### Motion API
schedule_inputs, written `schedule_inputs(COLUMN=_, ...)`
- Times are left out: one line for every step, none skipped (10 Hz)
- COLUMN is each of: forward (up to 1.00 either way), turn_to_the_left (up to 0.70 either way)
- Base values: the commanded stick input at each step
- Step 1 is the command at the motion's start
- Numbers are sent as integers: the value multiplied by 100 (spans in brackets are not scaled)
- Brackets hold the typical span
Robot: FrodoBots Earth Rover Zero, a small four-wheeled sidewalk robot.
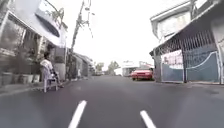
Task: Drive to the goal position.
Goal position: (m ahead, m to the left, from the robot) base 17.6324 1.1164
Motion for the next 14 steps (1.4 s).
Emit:
schedule_inputs(forward=100, turn_to_the_left=0)
schedule_inputs(forward=100, turn_to_the_left=0)
schedule_inputs(forward=100, turn_to_the_left=0)
schedule_inputs(forward=100, turn_to_the_left=0)
schedule_inputs(forward=100, turn_to_the_left=0)
schedule_inputs(forward=100, turn_to_the_left=0)
schedule_inputs(forward=100, turn_to_the_left=0)
schedule_inputs(forward=100, turn_to_the_left=0)
schedule_inputs(forward=100, turn_to_the_left=0)
schedule_inputs(forward=100, turn_to_the_left=0)
schedule_inputs(forward=100, turn_to_the_left=0)
schedule_inputs(forward=100, turn_to_the_left=0)
schedule_inputs(forward=100, turn_to_the_left=0)
schedule_inputs(forward=100, turn_to_the_left=0)
